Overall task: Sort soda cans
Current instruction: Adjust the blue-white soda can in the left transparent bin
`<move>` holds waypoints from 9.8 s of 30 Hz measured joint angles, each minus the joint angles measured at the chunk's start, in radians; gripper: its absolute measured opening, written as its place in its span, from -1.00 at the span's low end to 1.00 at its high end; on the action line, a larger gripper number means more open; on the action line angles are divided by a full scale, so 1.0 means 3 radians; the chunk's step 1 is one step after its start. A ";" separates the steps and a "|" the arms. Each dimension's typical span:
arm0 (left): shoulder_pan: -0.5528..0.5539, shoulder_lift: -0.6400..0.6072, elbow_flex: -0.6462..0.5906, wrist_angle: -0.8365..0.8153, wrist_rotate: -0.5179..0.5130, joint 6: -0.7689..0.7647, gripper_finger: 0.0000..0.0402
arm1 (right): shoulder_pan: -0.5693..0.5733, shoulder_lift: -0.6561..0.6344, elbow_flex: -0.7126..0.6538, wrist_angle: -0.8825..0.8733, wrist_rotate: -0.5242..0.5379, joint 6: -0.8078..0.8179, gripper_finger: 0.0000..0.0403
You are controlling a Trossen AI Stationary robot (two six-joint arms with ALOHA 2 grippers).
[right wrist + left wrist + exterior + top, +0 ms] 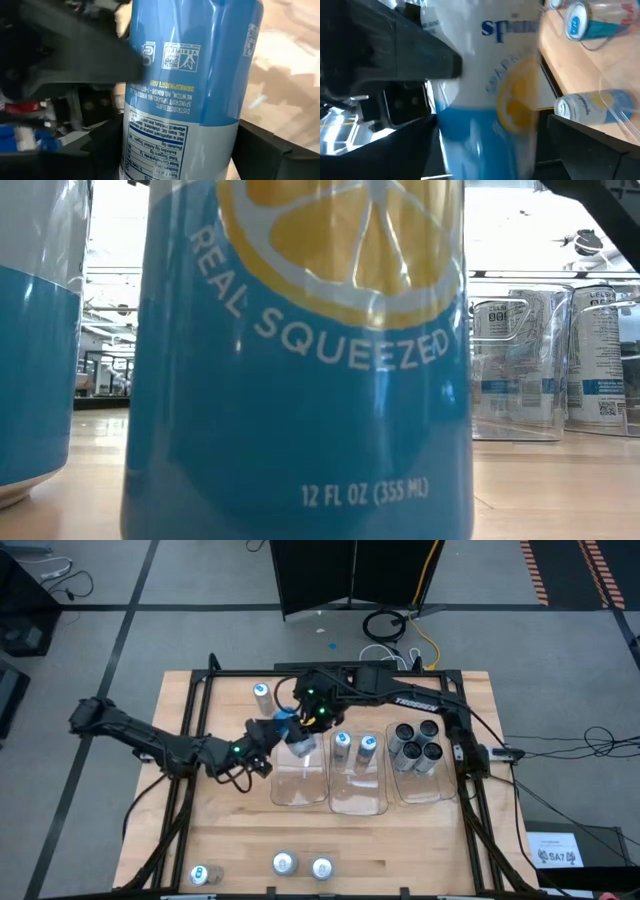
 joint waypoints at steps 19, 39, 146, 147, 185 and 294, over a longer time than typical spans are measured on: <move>-0.0017 0.0173 0.0003 0.0202 -0.0216 -0.0030 0.64 | 0.0027 0.0124 0.0001 0.0332 -0.0267 0.0058 0.42; -0.0015 0.0175 0.0001 0.0332 -0.0248 -0.0206 0.57 | 0.0003 0.0117 0.0006 0.0322 -0.0312 0.0002 0.74; -0.0621 -0.0465 0.0003 -0.1428 0.0058 -0.5535 0.58 | 0.0733 -0.1247 -0.1825 0.1708 0.1952 -0.2491 0.95; -0.0621 -0.0464 0.0003 -0.1423 0.0058 -0.5535 0.58 | 0.0722 -0.1094 -0.1595 0.1462 0.1952 -0.2533 0.95; -0.0621 -0.0452 0.0004 -0.1483 0.0183 -0.5625 0.58 | 0.0643 0.0148 -0.0203 0.1250 0.1378 -0.2976 0.66; -0.0583 -0.1672 0.0004 -0.2444 0.0903 -0.6237 0.94 | 0.0184 0.1180 -0.0204 0.0741 0.1970 -0.1851 0.69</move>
